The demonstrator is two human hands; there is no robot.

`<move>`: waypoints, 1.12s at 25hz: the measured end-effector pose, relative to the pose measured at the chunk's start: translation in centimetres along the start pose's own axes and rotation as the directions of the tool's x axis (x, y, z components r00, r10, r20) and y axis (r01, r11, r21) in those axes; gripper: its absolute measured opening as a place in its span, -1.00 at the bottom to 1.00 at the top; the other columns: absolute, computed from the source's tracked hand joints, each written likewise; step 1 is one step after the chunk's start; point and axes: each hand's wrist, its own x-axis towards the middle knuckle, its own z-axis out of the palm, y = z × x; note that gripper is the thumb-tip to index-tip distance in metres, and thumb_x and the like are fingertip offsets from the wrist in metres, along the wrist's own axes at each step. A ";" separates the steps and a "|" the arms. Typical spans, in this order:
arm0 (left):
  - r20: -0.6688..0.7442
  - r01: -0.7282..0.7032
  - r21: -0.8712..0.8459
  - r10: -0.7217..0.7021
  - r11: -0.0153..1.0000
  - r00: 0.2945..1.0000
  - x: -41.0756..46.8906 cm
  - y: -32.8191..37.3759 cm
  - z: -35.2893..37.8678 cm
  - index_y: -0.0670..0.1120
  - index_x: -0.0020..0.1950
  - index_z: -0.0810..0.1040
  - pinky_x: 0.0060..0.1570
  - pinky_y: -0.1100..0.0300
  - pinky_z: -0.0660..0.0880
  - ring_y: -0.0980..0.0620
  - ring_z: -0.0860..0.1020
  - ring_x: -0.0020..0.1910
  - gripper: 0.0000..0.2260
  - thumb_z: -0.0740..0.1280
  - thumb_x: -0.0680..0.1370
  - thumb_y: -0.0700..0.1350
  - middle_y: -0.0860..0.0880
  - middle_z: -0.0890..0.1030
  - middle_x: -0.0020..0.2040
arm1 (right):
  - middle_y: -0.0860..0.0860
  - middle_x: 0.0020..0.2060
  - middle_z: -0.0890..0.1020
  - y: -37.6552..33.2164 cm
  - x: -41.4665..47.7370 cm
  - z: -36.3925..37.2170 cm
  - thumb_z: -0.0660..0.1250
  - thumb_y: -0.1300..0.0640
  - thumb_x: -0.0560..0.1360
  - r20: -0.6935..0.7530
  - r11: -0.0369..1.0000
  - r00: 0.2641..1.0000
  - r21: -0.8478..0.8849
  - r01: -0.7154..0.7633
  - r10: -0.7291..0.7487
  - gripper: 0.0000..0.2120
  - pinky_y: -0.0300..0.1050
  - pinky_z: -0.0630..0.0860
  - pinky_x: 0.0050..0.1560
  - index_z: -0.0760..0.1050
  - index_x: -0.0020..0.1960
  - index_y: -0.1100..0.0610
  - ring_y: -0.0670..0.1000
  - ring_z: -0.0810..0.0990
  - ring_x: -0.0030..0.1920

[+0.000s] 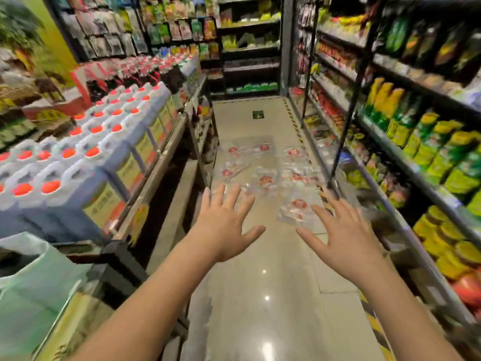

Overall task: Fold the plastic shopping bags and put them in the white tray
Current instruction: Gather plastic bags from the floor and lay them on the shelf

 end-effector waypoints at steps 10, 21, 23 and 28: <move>0.118 -0.047 -0.062 0.054 0.997 0.992 21.5 2.3 0.3 0.12 0.63 -0.10 0.52 -0.22 -0.25 -0.22 -0.20 0.60 -0.33 -0.07 0.59 0.38 -0.07 -0.14 0.64 | 0.05 0.52 0.28 9.1 18.8 2.4 0.03 -0.43 0.53 0.081 0.996 0.993 0.024 -0.084 0.082 -0.35 0.05 0.06 0.51 0.23 0.52 -0.16 0.08 0.16 0.54; 0.203 -0.155 -0.130 0.180 0.979 0.962 49.6 -9.5 5.6 0.11 0.63 -0.06 0.53 -0.23 -0.24 -0.21 -0.18 0.60 -0.33 -0.04 0.60 0.37 -0.07 -0.13 0.64 | 0.05 0.53 0.26 8.2 44.4 11.2 0.01 -0.46 0.50 0.207 0.966 0.944 -0.026 -0.258 0.257 -0.27 0.08 0.13 0.52 0.23 0.54 -0.09 0.08 0.20 0.53; 0.242 -0.171 -0.137 0.200 0.976 0.949 54.6 -10.8 6.2 0.10 0.63 -0.06 0.53 -0.22 -0.23 -0.21 -0.17 0.60 -0.33 -0.04 0.60 0.37 -0.07 -0.13 0.64 | 0.05 0.53 0.27 9.0 48.4 12.4 0.04 -0.44 0.52 0.232 0.952 0.924 -0.037 -0.304 0.304 -0.29 0.07 0.16 0.49 0.24 0.54 -0.09 0.09 0.22 0.53; 0.276 -0.203 -0.173 0.246 0.964 0.929 66.7 -11.2 8.1 0.08 0.64 -0.02 0.53 -0.21 -0.19 -0.21 -0.14 0.60 -0.34 0.00 0.61 0.34 -0.08 -0.10 0.64 | 0.07 0.51 0.31 13.2 58.4 16.2 0.09 -0.41 0.54 0.278 0.936 0.897 -0.029 -0.350 0.344 -0.31 0.01 0.25 0.43 0.26 0.54 -0.05 0.10 0.28 0.50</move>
